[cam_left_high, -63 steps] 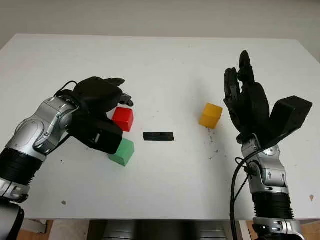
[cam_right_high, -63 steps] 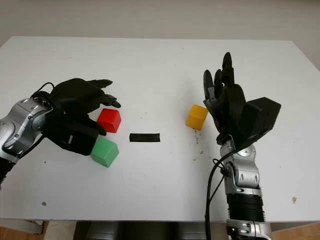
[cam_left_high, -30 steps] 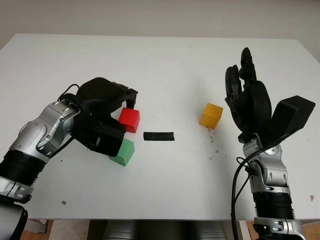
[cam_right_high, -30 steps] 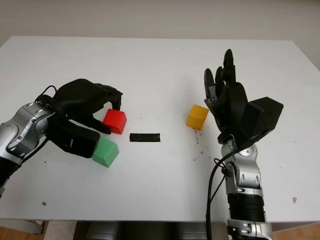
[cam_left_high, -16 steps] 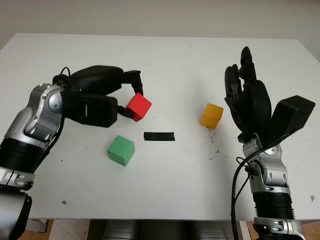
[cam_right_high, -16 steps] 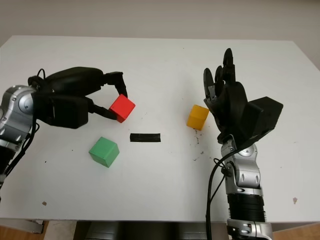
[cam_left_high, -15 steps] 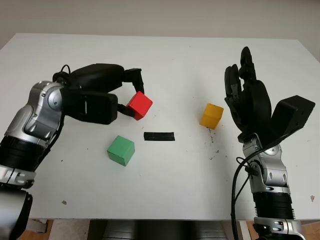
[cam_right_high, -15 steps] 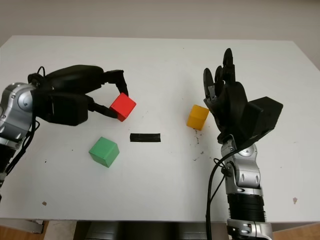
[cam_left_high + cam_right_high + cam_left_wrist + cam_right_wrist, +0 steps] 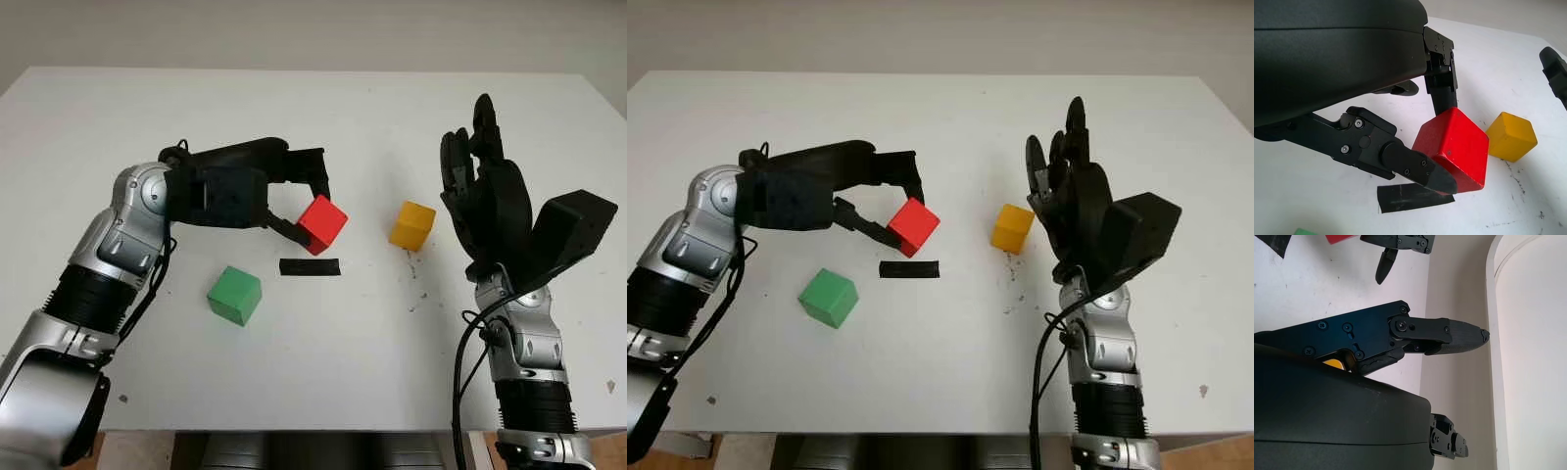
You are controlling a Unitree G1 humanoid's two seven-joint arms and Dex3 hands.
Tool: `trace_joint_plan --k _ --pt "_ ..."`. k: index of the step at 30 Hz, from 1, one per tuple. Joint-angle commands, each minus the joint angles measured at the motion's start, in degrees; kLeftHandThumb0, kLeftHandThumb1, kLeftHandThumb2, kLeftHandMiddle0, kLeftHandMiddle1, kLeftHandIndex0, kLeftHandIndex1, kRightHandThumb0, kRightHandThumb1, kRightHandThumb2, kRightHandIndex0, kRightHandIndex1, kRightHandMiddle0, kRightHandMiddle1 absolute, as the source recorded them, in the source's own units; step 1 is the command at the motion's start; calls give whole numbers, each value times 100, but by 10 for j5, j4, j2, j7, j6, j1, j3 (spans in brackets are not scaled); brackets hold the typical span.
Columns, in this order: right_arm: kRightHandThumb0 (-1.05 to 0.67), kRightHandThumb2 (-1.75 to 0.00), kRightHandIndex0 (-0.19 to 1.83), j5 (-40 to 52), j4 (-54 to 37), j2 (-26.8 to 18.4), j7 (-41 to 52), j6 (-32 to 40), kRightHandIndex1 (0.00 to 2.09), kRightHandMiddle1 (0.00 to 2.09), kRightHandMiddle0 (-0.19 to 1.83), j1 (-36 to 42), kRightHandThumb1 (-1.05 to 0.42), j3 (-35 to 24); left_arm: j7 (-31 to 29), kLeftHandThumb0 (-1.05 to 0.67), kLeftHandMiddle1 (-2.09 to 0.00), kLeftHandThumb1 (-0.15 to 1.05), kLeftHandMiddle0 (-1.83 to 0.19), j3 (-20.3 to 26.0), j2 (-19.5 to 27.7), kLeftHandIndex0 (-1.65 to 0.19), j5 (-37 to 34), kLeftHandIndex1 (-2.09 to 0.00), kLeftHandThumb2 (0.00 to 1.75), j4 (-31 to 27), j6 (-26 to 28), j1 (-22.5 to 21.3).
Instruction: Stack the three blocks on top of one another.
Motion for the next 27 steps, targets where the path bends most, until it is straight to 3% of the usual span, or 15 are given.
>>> trace_joint_plan --k 1,9,16,20,27 --pt "-67 -41 -19 -2 -17 0 -3 1 4 4 -19 4 -105 -2 8 -37 -4 104 -29 -4 1 -18 9 -180 6 -16 2 11" --pt "-66 -42 -19 -5 -23 2 -9 5 4 4 -19 4 -105 1 29 -37 -4 105 -27 -18 -6 -19 37 -178 8 -31 6 40" --pt "-66 -42 -19 -5 -29 2 -10 9 4 4 -18 6 -105 0 96 -38 -5 103 -28 -29 -3 -27 74 -183 6 -8 -58 65" --pt "-66 -42 -19 -4 -31 1 -7 9 5 4 -19 5 -105 1 102 -39 -6 103 -29 -31 -3 -28 86 -184 5 0 -64 71" --pt "-66 -42 -19 -8 -30 2 -9 7 5 5 -19 5 -105 2 120 -40 -7 103 -32 -30 -11 -33 91 -173 5 10 -64 80"
